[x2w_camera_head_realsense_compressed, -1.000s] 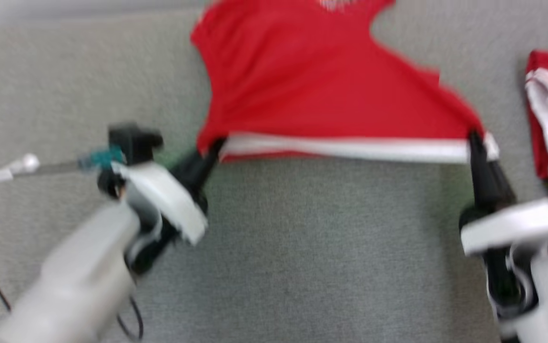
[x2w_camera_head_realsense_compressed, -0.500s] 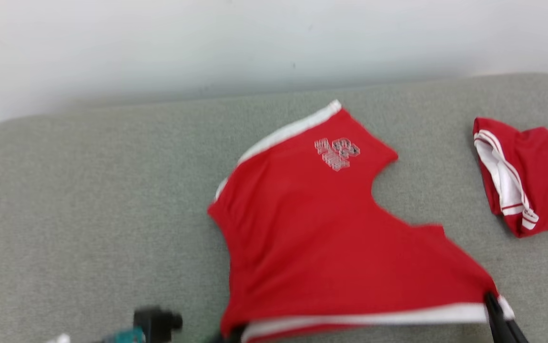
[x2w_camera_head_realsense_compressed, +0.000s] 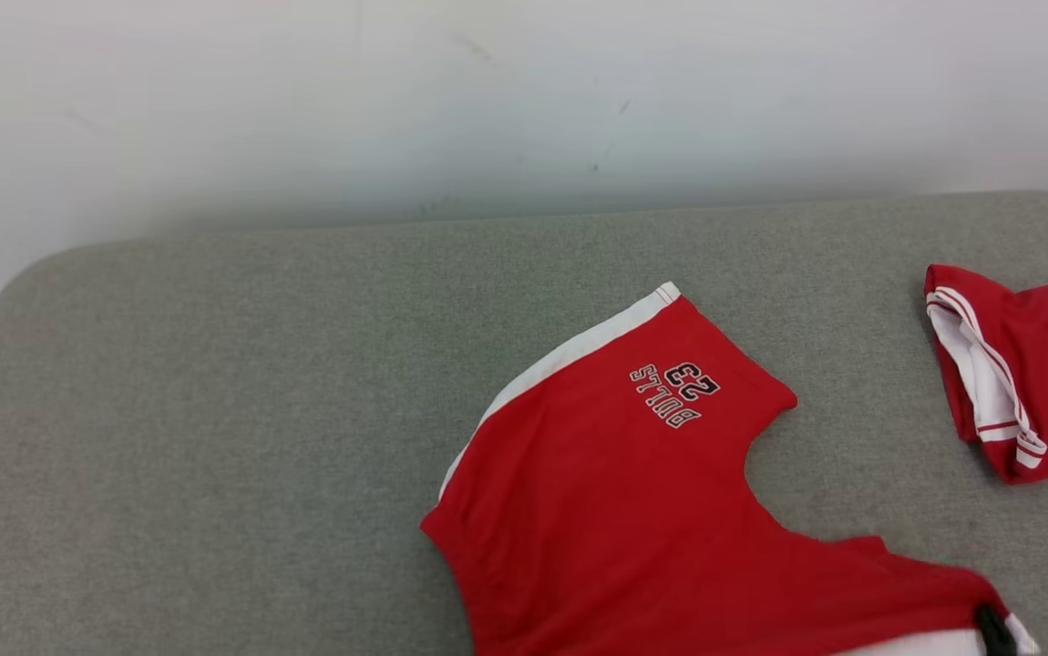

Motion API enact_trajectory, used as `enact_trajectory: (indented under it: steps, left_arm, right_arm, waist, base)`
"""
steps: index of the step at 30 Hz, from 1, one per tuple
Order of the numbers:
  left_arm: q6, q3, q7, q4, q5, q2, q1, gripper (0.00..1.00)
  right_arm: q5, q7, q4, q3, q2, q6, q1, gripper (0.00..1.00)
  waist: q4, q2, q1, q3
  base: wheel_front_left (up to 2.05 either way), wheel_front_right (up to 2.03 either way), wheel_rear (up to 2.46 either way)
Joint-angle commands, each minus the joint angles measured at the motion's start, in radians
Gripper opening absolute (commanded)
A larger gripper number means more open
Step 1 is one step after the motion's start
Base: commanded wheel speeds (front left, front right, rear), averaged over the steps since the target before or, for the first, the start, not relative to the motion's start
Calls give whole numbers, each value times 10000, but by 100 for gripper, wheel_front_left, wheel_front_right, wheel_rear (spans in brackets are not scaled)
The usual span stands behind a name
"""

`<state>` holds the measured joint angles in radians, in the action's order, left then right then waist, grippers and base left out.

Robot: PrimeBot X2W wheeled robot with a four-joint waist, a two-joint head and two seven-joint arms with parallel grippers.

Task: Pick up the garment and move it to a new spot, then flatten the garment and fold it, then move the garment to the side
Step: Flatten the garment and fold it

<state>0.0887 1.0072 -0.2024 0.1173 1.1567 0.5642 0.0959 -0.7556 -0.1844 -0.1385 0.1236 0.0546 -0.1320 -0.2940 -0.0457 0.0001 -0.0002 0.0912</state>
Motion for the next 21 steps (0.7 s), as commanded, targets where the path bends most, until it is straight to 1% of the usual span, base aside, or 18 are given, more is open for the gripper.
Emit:
enact_trajectory:
  steps: [1,5,7,8,10,14,15,18,21]
  left_arm:
    - [-15,-127,1,62,168,-14,166,0]
    - [-334,-344,287,366,569,-163,581,0]
    - [-485,-454,504,523,831,-292,884,0]
    - [-540,-533,597,635,983,-360,1035,0]
    - [-575,-775,774,857,1300,-499,1339,0]
    - [-374,-1284,1161,1237,2185,-928,1981,0]
    - [-257,-1473,1220,1219,2396,-1058,2151,0]
    - [45,-1699,1596,988,2939,-1525,2710,0]
    - [358,-1908,1790,511,3017,-1846,3334,0]
  right_arm:
    - [-28,-17,-81,67,93,27,369,0]
    - [-146,-596,284,-52,303,27,1766,0]
    - [-30,-889,471,-112,469,26,2582,0]
    - [-131,-1070,616,-92,447,26,2937,0]
    - [-67,-1393,904,7,542,26,3653,0]
    - [150,-1982,1707,303,570,26,5042,0]
    - [232,-2106,1940,382,544,26,5373,0]
    - [462,-2431,2578,632,472,26,6289,0]
    - [617,-2674,3107,748,387,26,7115,0]
  waist:
    - [65,-1,2,150]
    - [314,-1,2,560]
    - [549,-1,2,752]
    - [685,-1,2,841]
    - [964,-1,2,1031]
    - [1505,-1,2,1462]
    - [1618,-1,2,1562]
    - [1950,-1,2,1878]
    - [2121,-1,2,2167]
  base:
    - [0,0,0]
    - [0,0,0]
    - [0,0,0]
    - [0,0,0]
    - [0,0,0]
    - [0,0,0]
    - [0,0,0]
    - [0,0,0]
    - [0,0,0]
